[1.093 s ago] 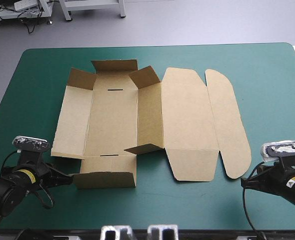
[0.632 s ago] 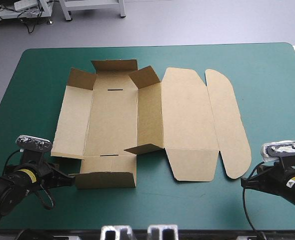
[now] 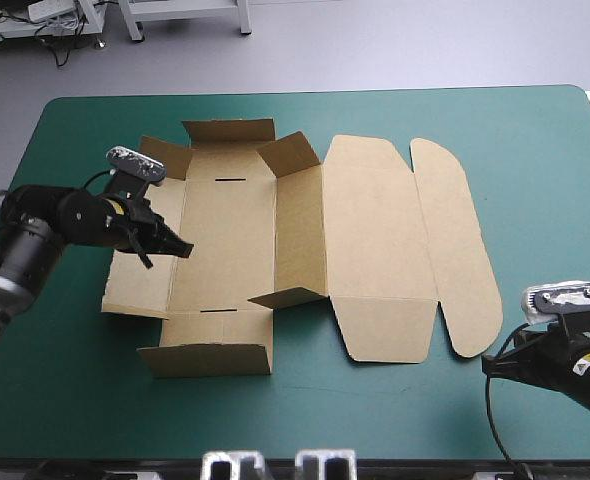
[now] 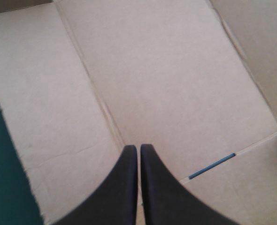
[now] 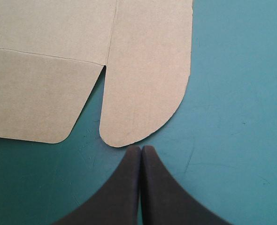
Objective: Fold the box
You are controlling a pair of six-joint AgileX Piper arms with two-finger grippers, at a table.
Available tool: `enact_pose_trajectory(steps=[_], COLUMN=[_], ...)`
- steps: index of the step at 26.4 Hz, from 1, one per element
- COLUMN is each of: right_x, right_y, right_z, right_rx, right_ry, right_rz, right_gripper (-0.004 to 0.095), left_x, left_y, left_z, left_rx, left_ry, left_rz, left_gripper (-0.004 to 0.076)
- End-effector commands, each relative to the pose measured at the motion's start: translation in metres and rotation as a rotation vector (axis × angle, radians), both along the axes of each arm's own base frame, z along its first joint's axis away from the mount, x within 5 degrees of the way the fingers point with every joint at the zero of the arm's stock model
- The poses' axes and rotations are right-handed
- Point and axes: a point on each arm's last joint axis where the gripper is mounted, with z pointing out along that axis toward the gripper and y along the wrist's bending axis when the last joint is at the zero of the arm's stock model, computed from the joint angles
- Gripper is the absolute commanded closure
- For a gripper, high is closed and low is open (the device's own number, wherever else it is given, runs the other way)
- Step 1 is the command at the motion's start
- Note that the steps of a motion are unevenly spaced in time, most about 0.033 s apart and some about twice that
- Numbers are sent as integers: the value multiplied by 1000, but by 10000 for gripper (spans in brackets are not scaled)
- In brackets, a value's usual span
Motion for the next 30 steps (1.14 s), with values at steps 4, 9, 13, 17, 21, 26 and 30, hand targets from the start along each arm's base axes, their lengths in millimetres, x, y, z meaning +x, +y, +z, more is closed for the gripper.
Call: enact_pose_trajectory(steps=[4,9,13,17,21,26,30], right_x=[3,3,3,3,4,4,4], right_y=[0,0,0,0,0,0,0], right_z=[10,10,11,11,11,11,11], right_rx=[-3,-3,-3,-3,-3,-1,-3], right_ry=[-72,-72,-75,-75,-79,-79,-79], right_rz=[2,2,1,1,0,1,0], right_gripper=[928,928,928,928,928,928,928], left_x=[24,27,25,33,43,61,69], left_y=[49,129,159,168,169,170,168], left_z=[39,28,15,-4,-31,-58,-76], left_rx=[-272,-302,-289,-293,-354,-470,-454], left_ry=[-106,-81,-26,62,216,286,334], left_rz=[-3,342,428,409,332,270,228], left_gripper=[709,698,569,386,310,310,310])
